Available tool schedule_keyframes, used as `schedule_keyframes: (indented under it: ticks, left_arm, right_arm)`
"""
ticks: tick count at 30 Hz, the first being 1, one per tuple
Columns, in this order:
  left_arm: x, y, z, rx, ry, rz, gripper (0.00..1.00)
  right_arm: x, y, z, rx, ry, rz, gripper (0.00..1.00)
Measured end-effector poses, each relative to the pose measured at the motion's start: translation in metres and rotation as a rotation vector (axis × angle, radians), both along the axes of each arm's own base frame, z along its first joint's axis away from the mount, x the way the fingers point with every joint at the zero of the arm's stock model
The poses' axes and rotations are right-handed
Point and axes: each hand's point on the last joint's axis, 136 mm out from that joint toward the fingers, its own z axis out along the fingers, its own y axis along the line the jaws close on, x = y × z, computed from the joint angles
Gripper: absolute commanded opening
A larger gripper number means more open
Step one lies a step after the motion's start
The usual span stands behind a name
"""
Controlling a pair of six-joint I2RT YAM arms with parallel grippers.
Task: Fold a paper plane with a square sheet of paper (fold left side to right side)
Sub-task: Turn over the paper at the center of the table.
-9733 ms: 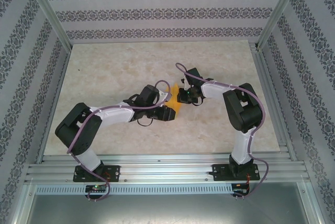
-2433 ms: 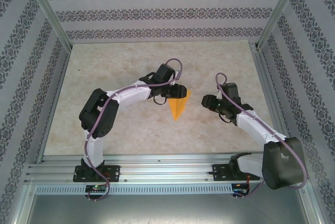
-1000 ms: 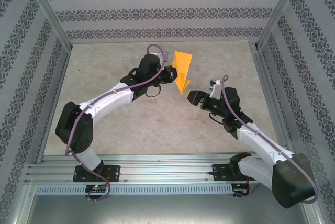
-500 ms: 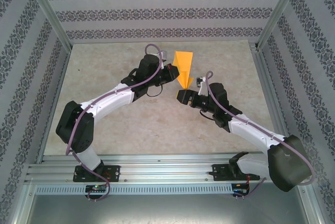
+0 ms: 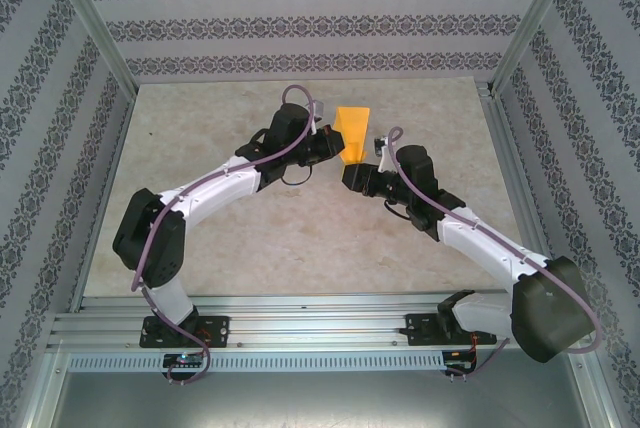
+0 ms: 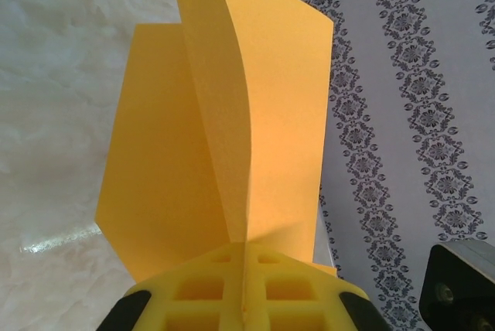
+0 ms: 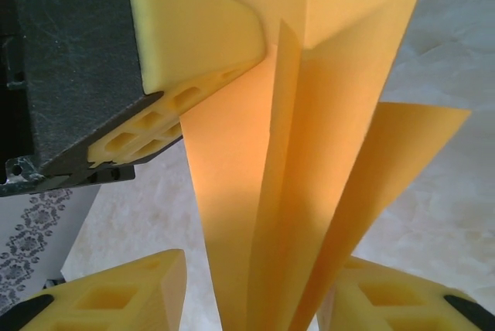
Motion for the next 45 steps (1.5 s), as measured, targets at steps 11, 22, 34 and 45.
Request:
schedule_keyframes:
  ticks: [11,22,34,45]
  left_arm:
    - [0.002,-0.002,-0.017,0.046,0.058,-0.004,0.07]
    - [0.001,-0.003,-0.016,0.049,0.069,-0.011,0.15]
    - [0.0,-0.004,-0.017,0.05,0.073,-0.022,0.38]
    - [0.001,0.065,0.033,0.027,-0.028,0.088,0.64]
  right_arm:
    - [0.001,0.007,-0.009,-0.2,-0.023,0.026,0.49]
    - [0.003,0.002,-0.022,-0.359,-0.024,0.006,0.35]
    - [0.004,-0.002,-0.027,-0.394,-0.017,-0.005,0.12]
    - [0.004,-0.012,-0.034,-0.425,0.001,-0.007,0.08]
